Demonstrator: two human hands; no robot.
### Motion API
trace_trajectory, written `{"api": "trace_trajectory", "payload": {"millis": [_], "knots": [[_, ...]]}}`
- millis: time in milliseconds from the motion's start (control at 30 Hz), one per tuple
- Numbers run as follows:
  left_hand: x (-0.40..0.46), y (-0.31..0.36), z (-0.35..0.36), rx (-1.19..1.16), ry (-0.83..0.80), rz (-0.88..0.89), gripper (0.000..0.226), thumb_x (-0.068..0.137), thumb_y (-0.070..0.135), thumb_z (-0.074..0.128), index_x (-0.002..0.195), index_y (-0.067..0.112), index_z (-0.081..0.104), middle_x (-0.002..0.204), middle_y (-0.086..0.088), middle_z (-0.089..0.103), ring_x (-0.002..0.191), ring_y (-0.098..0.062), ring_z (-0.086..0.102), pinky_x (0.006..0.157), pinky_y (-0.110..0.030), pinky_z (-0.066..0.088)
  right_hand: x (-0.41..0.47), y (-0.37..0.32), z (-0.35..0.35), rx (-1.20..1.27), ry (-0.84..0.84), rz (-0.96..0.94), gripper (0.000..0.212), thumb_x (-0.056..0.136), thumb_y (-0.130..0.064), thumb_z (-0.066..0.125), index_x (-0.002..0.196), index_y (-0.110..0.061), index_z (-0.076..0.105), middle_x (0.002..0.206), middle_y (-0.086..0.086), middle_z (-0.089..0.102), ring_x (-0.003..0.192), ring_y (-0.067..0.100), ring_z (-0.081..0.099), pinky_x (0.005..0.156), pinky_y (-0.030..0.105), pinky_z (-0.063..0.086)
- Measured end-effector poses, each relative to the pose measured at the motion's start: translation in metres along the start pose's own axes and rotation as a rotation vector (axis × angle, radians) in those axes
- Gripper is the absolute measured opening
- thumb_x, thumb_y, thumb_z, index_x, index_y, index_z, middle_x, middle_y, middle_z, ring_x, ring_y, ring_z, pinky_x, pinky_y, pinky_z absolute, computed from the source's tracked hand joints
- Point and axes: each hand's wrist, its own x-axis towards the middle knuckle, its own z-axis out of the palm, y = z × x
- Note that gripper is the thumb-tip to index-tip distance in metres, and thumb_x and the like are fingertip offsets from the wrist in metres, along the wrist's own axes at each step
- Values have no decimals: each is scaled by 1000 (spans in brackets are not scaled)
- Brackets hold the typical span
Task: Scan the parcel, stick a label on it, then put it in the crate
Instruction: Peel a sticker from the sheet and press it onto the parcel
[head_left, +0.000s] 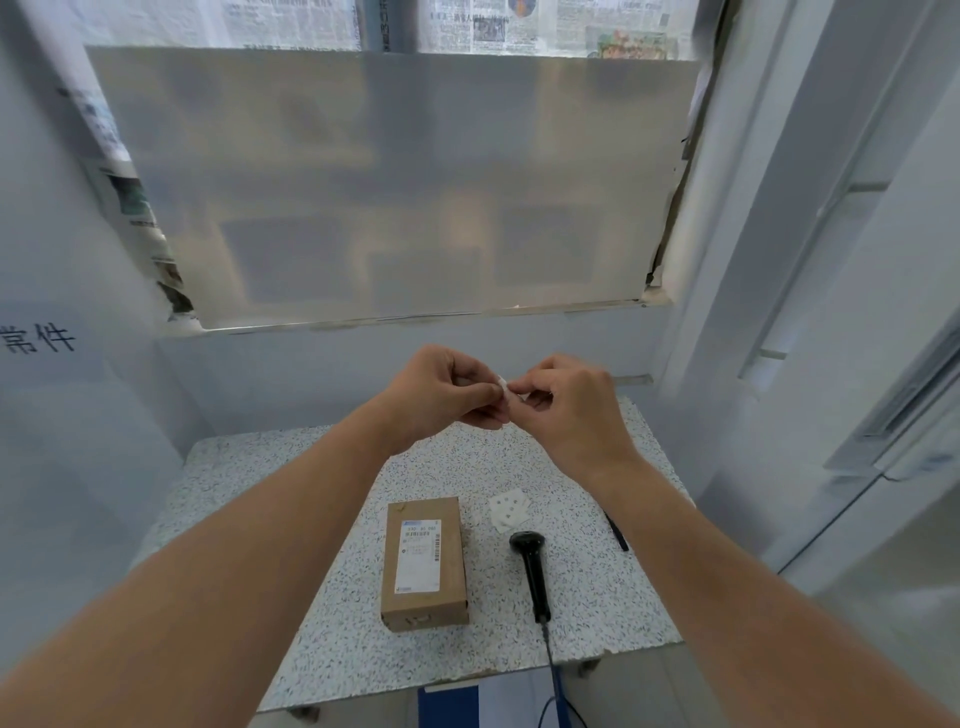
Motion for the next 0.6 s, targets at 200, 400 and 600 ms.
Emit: {"api": "trace_trajectory", "payload": {"millis": [200,400,600], "knots": [[-4,-1,-2,76,31,52,11,92,-3,69,94,-13,73,86,-24,77,77,-31,78,74,-34,64,-1,-5,5,-41,-8,-3,18,87,-25,84,93,-8,83,84,3,71,69,13,68,67,37,63],[-8,-3,-2,150,33,85,8,92,-4,69,92,-9,76,81,-22,77,73,-28,78,70,-31,63,-5,-5,7,-37,-28,6,15,87,-24,83,89,-9,83,82,2,70,67,12,67,66,36,62],[-13,-8,1,183,19,80,9,93,-3,69,93,-8,76,81,-18,78,76,-30,78,72,-31,63,-10,0,6,-4,-90,7,19,87,-25,84,94,-7,83,85,5,71,69,16,69,69,40,62]]}}
